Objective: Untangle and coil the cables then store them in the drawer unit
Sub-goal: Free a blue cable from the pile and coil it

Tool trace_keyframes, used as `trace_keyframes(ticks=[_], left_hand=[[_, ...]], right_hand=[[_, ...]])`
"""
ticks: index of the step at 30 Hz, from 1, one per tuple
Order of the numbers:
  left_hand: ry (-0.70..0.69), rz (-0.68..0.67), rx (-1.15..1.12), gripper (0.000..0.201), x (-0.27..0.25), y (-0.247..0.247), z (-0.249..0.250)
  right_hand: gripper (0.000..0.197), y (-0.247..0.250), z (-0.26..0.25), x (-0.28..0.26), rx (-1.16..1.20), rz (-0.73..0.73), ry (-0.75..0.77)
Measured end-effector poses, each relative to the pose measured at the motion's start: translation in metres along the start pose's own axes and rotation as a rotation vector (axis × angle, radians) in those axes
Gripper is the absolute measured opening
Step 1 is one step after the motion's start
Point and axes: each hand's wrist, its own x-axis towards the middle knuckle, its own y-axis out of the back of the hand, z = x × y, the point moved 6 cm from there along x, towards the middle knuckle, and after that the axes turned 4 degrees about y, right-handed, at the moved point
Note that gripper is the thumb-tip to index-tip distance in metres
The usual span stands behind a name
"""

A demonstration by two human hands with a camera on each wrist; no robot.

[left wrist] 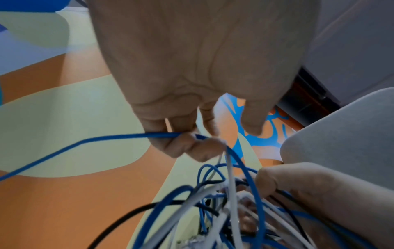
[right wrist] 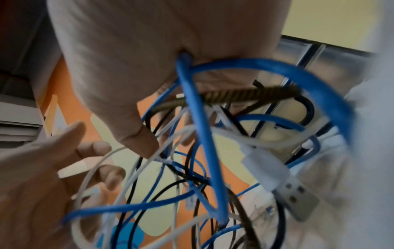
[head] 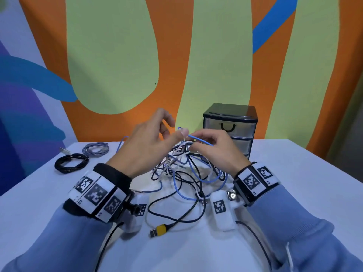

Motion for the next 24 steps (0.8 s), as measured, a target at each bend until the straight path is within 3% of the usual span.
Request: trace_keyframes(ticks=[3, 5, 9, 11, 13, 16, 18, 21, 24], left_hand=[[0.133, 0.063, -0.022, 0.044, 0.002, 0.004, -0.011], [0.203, 0.032, -0.057, 0.049, 0.004, -0.001, -0.021], [0.257, -0.043, -0.236, 0.029, 0.008, -0.012, -0.032], [0.243, -0.011, -0.369, 0.027, 0.01, -0.011, -0.03], [0.2, 0.048, -0.461, 0.029, 0.01, -0.007, -0.027], [0.135, 0.121, -0.483, 0.031, 0.012, -0.005, -0.027], [0.106, 0.139, -0.465, 0.031, 0.016, -0.006, -0.03], [0.05, 0.173, -0.436, 0.029, 0.024, -0.003, -0.032], [0.026, 0.232, -0.376, 0.029, 0.026, -0.001, -0.035]], right_hand=[[0.026, -0.003, -0.004, -0.001, 0.052, -0.058, 0.02], [0.03, -0.011, -0.006, -0.003, 0.103, -0.123, 0.022], [0.018, -0.025, -0.004, -0.007, 0.152, -0.229, 0.013], [0.03, -0.026, 0.001, -0.008, 0.201, -0.241, -0.06], [0.039, -0.023, 0.009, -0.007, 0.263, -0.203, -0.154], [0.027, -0.016, 0.016, -0.002, 0.313, -0.062, -0.179], [0.023, -0.012, 0.015, 0.002, 0.271, -0.048, -0.097], [0.035, -0.002, 0.009, 0.004, 0.107, -0.02, 0.067], [0.038, 0.013, 0.009, 0.001, 0.185, 0.131, 0.079]])
